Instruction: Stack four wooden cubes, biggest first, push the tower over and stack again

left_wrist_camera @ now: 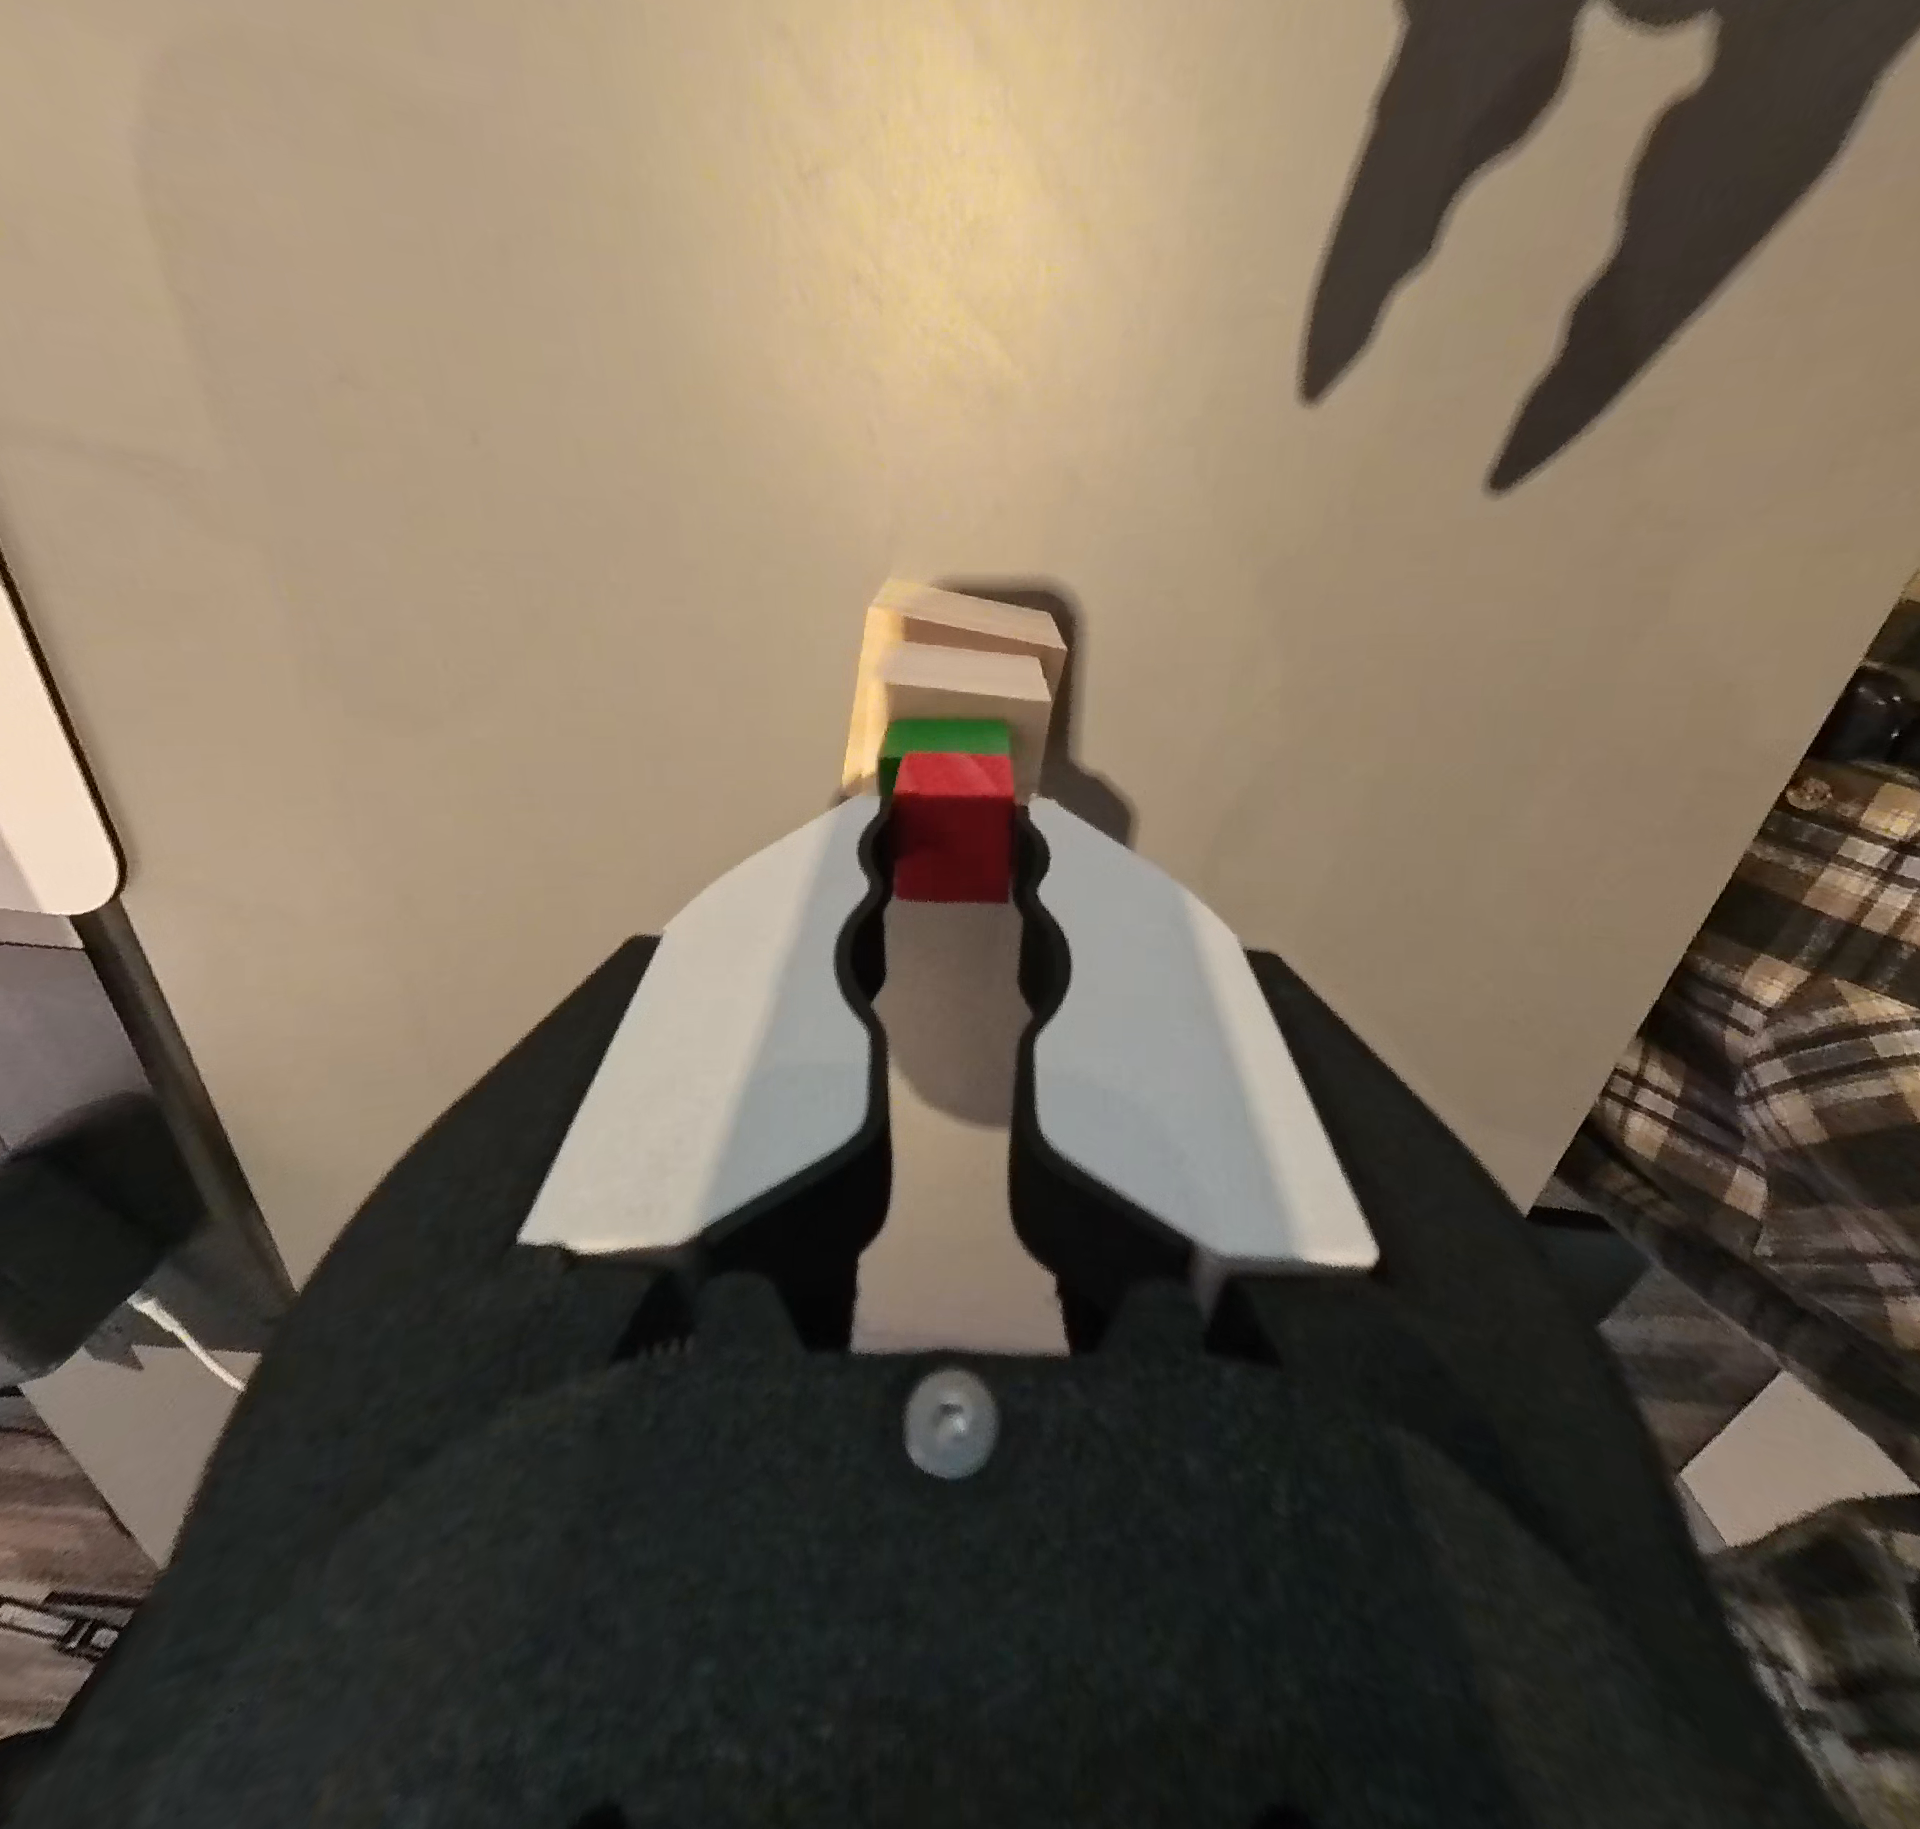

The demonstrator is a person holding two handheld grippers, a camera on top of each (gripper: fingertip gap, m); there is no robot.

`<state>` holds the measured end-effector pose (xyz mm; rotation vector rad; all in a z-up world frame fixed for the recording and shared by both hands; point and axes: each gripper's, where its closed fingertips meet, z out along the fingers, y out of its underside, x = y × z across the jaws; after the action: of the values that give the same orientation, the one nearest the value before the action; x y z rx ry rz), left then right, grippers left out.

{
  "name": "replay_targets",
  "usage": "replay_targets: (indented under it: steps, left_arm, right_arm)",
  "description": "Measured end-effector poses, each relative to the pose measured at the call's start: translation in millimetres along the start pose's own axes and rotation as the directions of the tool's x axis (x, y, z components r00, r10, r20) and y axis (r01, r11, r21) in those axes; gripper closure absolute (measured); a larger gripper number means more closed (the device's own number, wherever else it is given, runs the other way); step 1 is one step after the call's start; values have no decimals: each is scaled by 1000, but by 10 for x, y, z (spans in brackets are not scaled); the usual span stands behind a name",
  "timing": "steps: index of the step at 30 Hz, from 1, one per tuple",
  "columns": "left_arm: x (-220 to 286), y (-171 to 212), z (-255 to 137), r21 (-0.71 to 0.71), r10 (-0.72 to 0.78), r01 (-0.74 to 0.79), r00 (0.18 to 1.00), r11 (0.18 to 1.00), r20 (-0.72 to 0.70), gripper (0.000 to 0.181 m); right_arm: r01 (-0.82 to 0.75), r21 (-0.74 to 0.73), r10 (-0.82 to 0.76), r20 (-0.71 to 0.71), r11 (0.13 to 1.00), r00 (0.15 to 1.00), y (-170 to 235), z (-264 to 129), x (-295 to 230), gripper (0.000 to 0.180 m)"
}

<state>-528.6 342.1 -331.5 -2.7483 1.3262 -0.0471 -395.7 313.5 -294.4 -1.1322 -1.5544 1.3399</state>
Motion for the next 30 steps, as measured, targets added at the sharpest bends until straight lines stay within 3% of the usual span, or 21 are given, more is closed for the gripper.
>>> replay_targets:
  steps: [30]
  left_arm:
    - [-24, 38, -18, 1, 3, -3, 1000, 1000, 0, 154]
  right_arm:
    - [0, 3, 0, 10, 1000, 1000, -1, -11, -13, 127]
